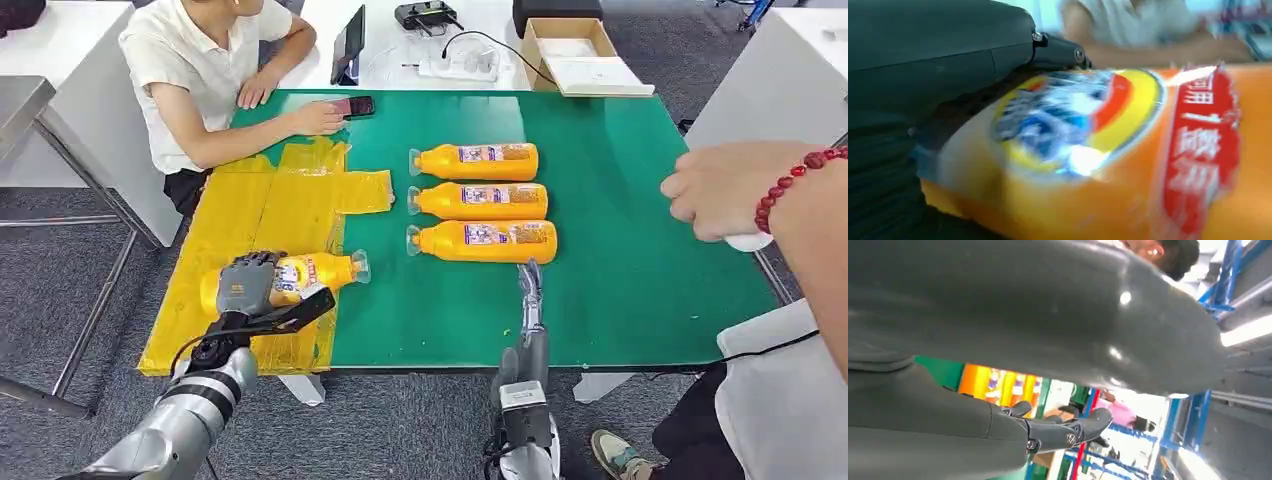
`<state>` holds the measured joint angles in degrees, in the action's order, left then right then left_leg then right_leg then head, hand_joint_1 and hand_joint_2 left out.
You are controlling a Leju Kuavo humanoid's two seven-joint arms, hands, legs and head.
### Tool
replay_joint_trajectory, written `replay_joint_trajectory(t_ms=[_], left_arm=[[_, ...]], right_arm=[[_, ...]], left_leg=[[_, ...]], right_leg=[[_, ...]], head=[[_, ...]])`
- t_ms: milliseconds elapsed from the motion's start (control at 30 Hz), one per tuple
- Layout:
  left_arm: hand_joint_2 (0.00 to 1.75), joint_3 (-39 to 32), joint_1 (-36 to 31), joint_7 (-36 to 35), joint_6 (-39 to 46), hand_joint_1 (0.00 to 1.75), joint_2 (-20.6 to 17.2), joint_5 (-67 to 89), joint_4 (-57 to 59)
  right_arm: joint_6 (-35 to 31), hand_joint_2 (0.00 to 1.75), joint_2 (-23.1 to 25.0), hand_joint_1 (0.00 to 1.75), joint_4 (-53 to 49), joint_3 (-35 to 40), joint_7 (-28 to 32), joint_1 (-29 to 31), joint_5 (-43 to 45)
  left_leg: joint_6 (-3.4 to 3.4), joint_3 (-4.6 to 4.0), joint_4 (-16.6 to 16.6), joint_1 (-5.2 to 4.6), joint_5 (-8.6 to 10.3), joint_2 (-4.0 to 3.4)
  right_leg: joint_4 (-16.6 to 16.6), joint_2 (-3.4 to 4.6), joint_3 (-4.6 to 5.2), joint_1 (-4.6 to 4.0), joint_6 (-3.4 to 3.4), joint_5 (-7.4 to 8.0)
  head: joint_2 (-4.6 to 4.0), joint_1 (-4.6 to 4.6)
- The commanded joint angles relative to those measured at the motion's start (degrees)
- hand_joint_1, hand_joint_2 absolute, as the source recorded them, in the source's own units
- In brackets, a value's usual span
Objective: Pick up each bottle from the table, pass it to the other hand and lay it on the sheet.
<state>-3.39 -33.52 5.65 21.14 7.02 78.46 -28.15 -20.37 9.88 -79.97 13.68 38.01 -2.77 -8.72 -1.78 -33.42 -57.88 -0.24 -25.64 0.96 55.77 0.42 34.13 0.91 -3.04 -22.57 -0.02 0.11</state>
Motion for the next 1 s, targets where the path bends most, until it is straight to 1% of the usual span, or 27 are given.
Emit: replay_joint_trajectory(t_ms=[33, 133, 167, 233, 267, 333, 367, 400, 433, 467, 500, 533, 567, 600, 633, 700, 733, 767, 800, 833, 867, 900, 933, 967, 1000], left_arm=[[1.75, 11.6, 2.3, 4.0, -15.9, 0.0, -2.0, -12.7, 0.3], [1.75, 14.8, 2.7, 3.7, -17.2, 0.0, -3.4, -13.7, -0.4], [1.75, 15.8, 2.6, 3.3, -17.7, 0.0, -3.9, -15.0, -0.4], [1.75, 17.1, 2.6, 4.3, -18.3, 0.0, -4.7, -16.6, -0.6], [0.0, 17.0, 3.0, 5.4, -18.7, 0.0, -4.9, -18.4, -1.0], [0.0, 17.4, 4.8, 8.1, -20.9, 0.0, -6.2, -23.4, -3.9], [0.0, 17.4, 7.3, 9.3, -22.2, 0.0, -7.6, -27.8, -7.2], [0.0, 17.4, 10.6, 10.3, -23.2, 0.0, -9.3, -31.5, -11.4], [0.0, 17.8, 14.4, 10.8, -23.6, 0.0, -11.4, -33.9, -16.1], [0.0, 19.0, 17.0, 10.3, -23.9, 0.0, -13.4, -35.8, -19.6], [0.0, 19.3, 17.5, 10.2, -23.9, 0.0, -13.7, -36.2, -20.2], [0.0, 19.3, 17.5, 10.2, -23.9, 0.0, -13.7, -36.2, -20.2], [0.0, 19.6, 17.4, 10.0, -24.0, 0.0, -13.7, -36.5, -20.4], [0.0, 19.9, 17.1, 9.7, -24.1, 0.0, -13.6, -36.7, -20.3], [0.0, 20.1, 17.6, 9.6, -23.9, 0.0, -13.9, -37.7, -21.0], [0.0, 19.9, 21.5, 10.9, -24.3, 0.0, -15.8, -40.9, -25.9], [0.0, 19.7, 22.6, 11.6, -24.4, 0.0, -16.2, -41.8, -27.4], [0.0, 19.5, 23.6, 12.5, -25.0, 0.0, -16.3, -43.2, -28.9], [0.0, 19.6, 24.1, 12.8, -25.2, 0.0, -16.4, -43.7, -30.2], [0.0, 19.6, 24.6, 13.2, -24.9, 0.0, -16.2, -44.0, -31.3], [0.0, 19.5, 25.1, 13.7, -23.7, 0.0, -15.6, -44.0, -32.6], [0.0, 19.2, 25.6, 14.0, -22.6, 0.0, -14.8, -44.0, -33.7], [0.0, 18.8, 26.2, 13.9, -21.1, 0.0, -13.7, -44.0, -35.1], [0.0, 18.7, 26.8, 14.6, -17.9, 0.0, -12.3, -43.0, -36.5], [0.0, 18.0, 27.4, 14.1, -15.7, 0.0, -10.9, -42.9, -37.8]], right_arm=[[1.7, 0.0, 0.4, 0.0, 8.2, -3.3, 1.0, 2.6, -0.6], [1.6, 0.0, 0.4, 0.0, 8.5, -3.7, 1.1, 2.5, -0.7], [1.5, 0.0, 0.5, 0.0, 8.8, -3.9, 1.2, 2.6, -0.8], [1.4, 0.0, 0.6, 0.0, 9.3, -4.1, 1.4, 2.8, -0.9], [1.3, 0.0, 0.7, 0.0, 9.5, -4.1, 1.5, 2.9, -0.8], [1.4, 0.0, 0.8, 0.0, 10.0, -3.8, 1.8, 3.1, -0.9], [1.6, 0.0, 0.9, 0.0, 10.3, -3.2, 1.8, 3.2, -0.8], [1.9, 0.0, 1.1, 0.0, 10.6, -2.6, 1.9, 3.4, -0.8], [2.1, 0.0, 1.4, 0.0, 10.9, -2.0, 1.8, 3.6, -0.8], [1.9, 0.0, 1.6, 0.0, 11.0, -1.5, 1.9, 3.8, -0.9], [1.8, 0.0, 1.6, 0.0, 11.1, -1.4, 1.9, 3.8, -0.9], [1.8, 0.0, 1.6, 0.0, 11.1, -1.4, 1.9, 3.8, -0.9], [1.8, 0.0, 1.5, 0.0, 11.0, -1.4, 1.9, 3.8, -0.9], [1.9, 0.0, 1.4, 0.0, 10.9, -1.4, 1.9, 3.8, -0.9], [2.0, 0.0, 1.5, 0.0, 10.8, -1.4, 1.9, 3.8, -0.8], [2.2, 0.0, 1.6, 0.0, 9.7, -1.7, 1.8, 3.9, -0.7], [2.2, 0.0, 1.5, 0.0, 9.2, -2.0, 1.9, 3.9, -0.6], [2.2, 0.0, 1.3, 0.0, 8.4, -2.5, 1.9, 3.9, -0.5], [2.1, 0.0, 1.1, 0.0, 7.8, -3.1, 1.9, 3.8, -0.5], [2.1, 0.0, 1.0, 0.0, 7.3, -3.7, 1.9, 3.6, -0.4], [2.2, 0.0, 0.9, 0.0, 6.7, -4.5, 1.8, 3.3, -0.4], [2.3, 0.0, 0.9, 0.0, 6.2, -5.0, 1.8, 3.0, -0.4], [2.3, 0.0, 1.0, 0.0, 5.9, -5.7, 1.7, 2.6, -0.4], [2.2, 0.0, 1.0, 0.0, 5.6, -6.4, 1.6, 2.2, -0.5], [2.0, 0.0, 1.1, 0.0, 5.1, -6.8, 1.5, 1.7, -0.7]], left_leg=[[0.11, 0.37, 0.2, 0.02, 0.03, -0.09], [0.08, 0.54, 0.2, 0.0, 0.04, 0.03], [0.04, 0.62, 0.1, -0.06, 0.03, 0.17], [0.1, 0.59, 0.2, 0.0, 0.1, 0.03], [0.04, 0.62, 0.1, -0.04, 0.08, 0.16], [0.19, 0.51, 0.2, 0.04, 0.12, -0.17], [0.2, 0.58, 0.3, 0.04, 0.11, -0.2], [0.04, 0.81, 0.2, -0.05, 0.04, 0.04], [0.08, 0.84, 0.2, -0.04, 0.04, -0.12], [0.03, 1.04, 0.2, -0.09, 0.0, -0.14], [0.12, 1.08, 0.4, -0.07, -0.02, -0.6], [0.07, 1.06, 0.2, -0.06, -0.06, -0.29], [0.11, 0.96, 0.3, -0.05, -0.05, -0.38], [0.11, 1.02, 0.2, -0.04, -0.08, -0.27], [0.15, 1.04, 0.2, -0.01, -0.06, -0.35], [0.14, 1.04, 0.2, -0.03, -0.07, -0.31], [0.2, 1.03, 0.2, 0.0, -0.07, -0.52], [0.19, 1.01, 0.2, -0.05, -0.13, -0.43], [0.23, 0.99, 0.2, -0.02, -0.15, -0.6], [0.26, 0.99, 0.2, -0.03, -0.2, -0.41], [0.31, 0.99, 0.2, -0.03, -0.2, -0.47], [0.29, 0.96, 0.2, -0.03, -0.18, -0.24], [0.31, 0.95, 0.2, 0.0, -0.16, -0.25], [0.23, 1.02, 0.1, -0.05, -0.17, -0.03], [0.27, 0.93, 0.1, -0.01, -0.16, -0.04]], right_leg=[[-0.2, -0.04, -0.39, -0.03, 0.08, 0.02], [-0.1, -0.12, -0.56, 0.01, 0.07, 0.0], [-0.1, -0.26, -0.68, 0.06, 0.03, -0.05], [-0.2, -0.15, -0.63, -0.01, 0.12, 0.05], [-0.1, -0.21, -0.7, 0.03, 0.07, 0.0], [-0.2, 0.0, -0.5, -0.06, 0.24, 0.13], [-0.2, 0.02, -0.54, -0.06, 0.25, 0.12], [-0.2, -0.09, -0.86, 0.04, 0.07, -0.01], [-0.2, 0.04, -0.85, 0.03, 0.11, 0.02], [-0.2, 0.1, -1.01, 0.08, 0.05, -0.02], [-0.3, 0.51, -0.95, 0.06, 0.16, 0.09], [-0.1, 0.24, -1.05, 0.05, 0.12, -0.04], [-0.1, 0.28, -0.97, 0.04, 0.18, -0.03], [-0.1, 0.08, -1.03, 0.04, 0.2, -0.13], [-0.1, 0.11, -0.96, 0.01, 0.23, -0.09], [-0.1, 0.08, -0.96, 0.02, 0.22, -0.12], [-0.1, 0.25, -0.87, -0.01, 0.28, -0.06], [-0.1, 0.19, -0.94, 0.04, 0.21, -0.1], [-0.1, 0.32, -0.86, 0.02, 0.26, -0.07], [0.0, 0.17, -0.91, 0.03, 0.25, -0.13], [0.0, 0.23, -0.84, 0.02, 0.29, -0.12], [0.0, 0.03, -0.89, 0.02, 0.25, -0.16], [-0.1, 0.0, -0.79, -0.01, 0.29, -0.13], [0.0, -0.19, -0.91, 0.04, 0.21, -0.22], [0.0, -0.22, -0.85, 0.0, 0.25, -0.21]], head=[[0.02, -0.02], [0.02, 0.0], [0.02, 0.0], [0.02, 0.0], [0.0, 0.0], [0.02, 0.0], [0.02, 0.0], [0.0, 0.02], [0.02, 0.0], [0.02, 0.0], [0.0, 0.0], [0.0, 0.0], [0.02, 0.0], [0.02, 0.0], [0.02, 0.02], [0.02, 0.02], [0.02, 0.02], [0.02, 0.02], [0.02, 0.02], [0.02, 0.0], [0.02, 0.0], [0.02, 0.0], [0.02, 0.02], [0.0, 0.02], [0.0, 0.0]])
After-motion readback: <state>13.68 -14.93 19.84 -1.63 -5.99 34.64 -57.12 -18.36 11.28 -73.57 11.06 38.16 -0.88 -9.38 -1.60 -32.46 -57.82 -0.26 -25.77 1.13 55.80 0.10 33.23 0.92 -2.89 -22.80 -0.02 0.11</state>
